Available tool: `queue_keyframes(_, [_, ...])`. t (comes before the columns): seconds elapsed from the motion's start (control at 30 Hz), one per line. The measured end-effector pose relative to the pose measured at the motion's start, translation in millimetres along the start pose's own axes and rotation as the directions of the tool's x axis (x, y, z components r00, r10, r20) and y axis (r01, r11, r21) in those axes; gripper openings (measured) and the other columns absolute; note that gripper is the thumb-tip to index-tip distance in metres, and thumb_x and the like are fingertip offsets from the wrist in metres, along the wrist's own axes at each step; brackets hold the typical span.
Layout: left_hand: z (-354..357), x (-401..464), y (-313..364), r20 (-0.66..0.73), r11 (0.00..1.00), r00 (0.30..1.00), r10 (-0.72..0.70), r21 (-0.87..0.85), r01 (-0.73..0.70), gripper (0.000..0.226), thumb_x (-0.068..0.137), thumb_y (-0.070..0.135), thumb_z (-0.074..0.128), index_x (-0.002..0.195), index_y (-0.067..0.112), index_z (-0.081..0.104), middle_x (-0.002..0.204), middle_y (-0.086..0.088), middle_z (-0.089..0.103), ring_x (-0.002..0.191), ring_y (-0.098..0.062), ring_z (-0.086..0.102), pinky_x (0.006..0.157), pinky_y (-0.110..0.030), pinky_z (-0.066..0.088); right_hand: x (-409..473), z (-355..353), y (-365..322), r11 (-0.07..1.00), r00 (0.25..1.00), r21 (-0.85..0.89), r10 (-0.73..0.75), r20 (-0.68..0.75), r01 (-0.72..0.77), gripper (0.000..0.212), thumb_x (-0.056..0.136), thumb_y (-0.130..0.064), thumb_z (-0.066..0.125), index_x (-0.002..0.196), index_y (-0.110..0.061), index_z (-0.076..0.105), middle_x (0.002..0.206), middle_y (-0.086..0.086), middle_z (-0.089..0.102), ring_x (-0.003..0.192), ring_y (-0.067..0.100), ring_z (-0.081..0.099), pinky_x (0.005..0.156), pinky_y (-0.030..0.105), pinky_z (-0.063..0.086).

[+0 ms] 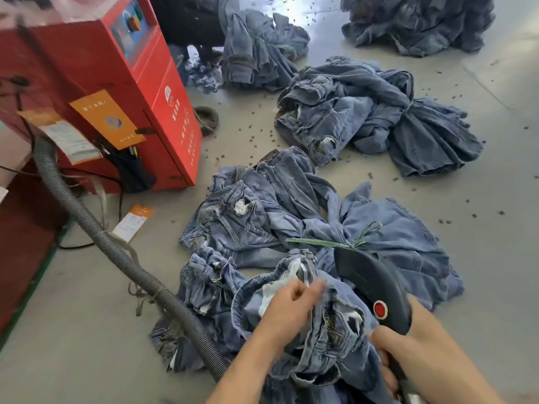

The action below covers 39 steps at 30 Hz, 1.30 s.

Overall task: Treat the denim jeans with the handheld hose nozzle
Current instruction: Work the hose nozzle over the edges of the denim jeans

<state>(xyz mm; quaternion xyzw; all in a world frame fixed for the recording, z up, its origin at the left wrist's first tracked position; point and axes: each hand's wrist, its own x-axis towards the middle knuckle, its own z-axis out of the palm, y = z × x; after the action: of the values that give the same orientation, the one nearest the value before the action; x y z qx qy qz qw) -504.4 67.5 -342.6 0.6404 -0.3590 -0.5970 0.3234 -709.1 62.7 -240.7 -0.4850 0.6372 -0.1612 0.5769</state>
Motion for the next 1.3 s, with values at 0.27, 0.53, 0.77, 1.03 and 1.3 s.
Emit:
queue_keyframes(0.27, [26, 2, -1, -0.344, 0.848, 0.862, 0.373, 0.503, -0.166, 0.03, 0.097, 0.017, 0.066, 0.123, 0.03, 0.072, 0.109, 0.008, 0.057, 0.092, -0.01, 0.062, 0.085, -0.032, 0.057, -3, 0, -3, 0.996, 0.997, -0.093, -0.015, -0.075, 0.008, 0.027, 0.083, -0.004, 0.074, 0.099, -0.008, 0.053, 0.049, 0.01, 0.061, 0.041, 0.026, 0.056, 0.047, 0.029, 0.042])
queue_keyframes(0.53, [-8, -3, -20, -0.326, 0.989, 0.938, -0.117, -0.121, 0.081, 0.03, 0.078, 0.036, 0.067, 0.097, 0.015, 0.073, 0.089, 0.0, 0.074, 0.09, -0.023, 0.068, 0.082, -0.041, 0.054, 2, 13, 7, 0.981, 0.999, -0.191, 0.044, 0.029, -0.038, 0.026, 0.081, -0.003, 0.073, 0.097, -0.006, 0.053, 0.054, 0.01, 0.061, 0.042, 0.022, 0.058, 0.047, 0.027, 0.042])
queue_keyframes(0.77, [-18, -6, -41, -0.28, 0.973, 0.958, -0.07, -0.229, 0.004, 0.031, 0.093, 0.035, 0.073, 0.123, 0.033, 0.065, 0.117, 0.005, 0.076, 0.113, -0.016, 0.07, 0.101, -0.038, 0.054, 4, 26, 9, 0.962, 0.997, -0.271, -0.001, 0.071, 0.02, 0.026, 0.076, -0.006, 0.075, 0.09, -0.009, 0.053, 0.064, 0.007, 0.059, 0.052, 0.018, 0.053, 0.059, 0.031, 0.041])
queue_keyframes(1.03, [-75, -23, -36, -0.294, 0.715, 0.899, -0.324, -0.699, 0.029, 0.014, 0.095, 0.0, 0.057, 0.093, -0.001, 0.071, 0.085, -0.022, 0.075, 0.07, -0.033, 0.075, 0.064, -0.039, 0.062, 15, 36, 12, 0.995, 0.999, -0.1, 0.005, 0.039, -0.001, 0.02, 0.087, -0.001, 0.065, 0.095, -0.006, 0.048, 0.058, 0.013, 0.06, 0.047, 0.028, 0.056, 0.053, 0.035, 0.046])
queue_keyframes(1.3, [-191, -44, -17, -0.548, 0.642, 0.659, -0.516, -0.756, -0.126, 0.028, 0.104, 0.015, 0.049, 0.129, 0.003, 0.054, 0.126, -0.023, 0.063, 0.099, -0.032, 0.063, 0.084, -0.043, 0.055, 14, 5, 4, 0.941, 1.0, 0.337, 0.016, 0.004, -0.016, 0.026, 0.086, 0.007, 0.062, 0.091, -0.011, 0.044, 0.061, 0.015, 0.049, 0.044, 0.025, 0.045, 0.048, 0.038, 0.046])
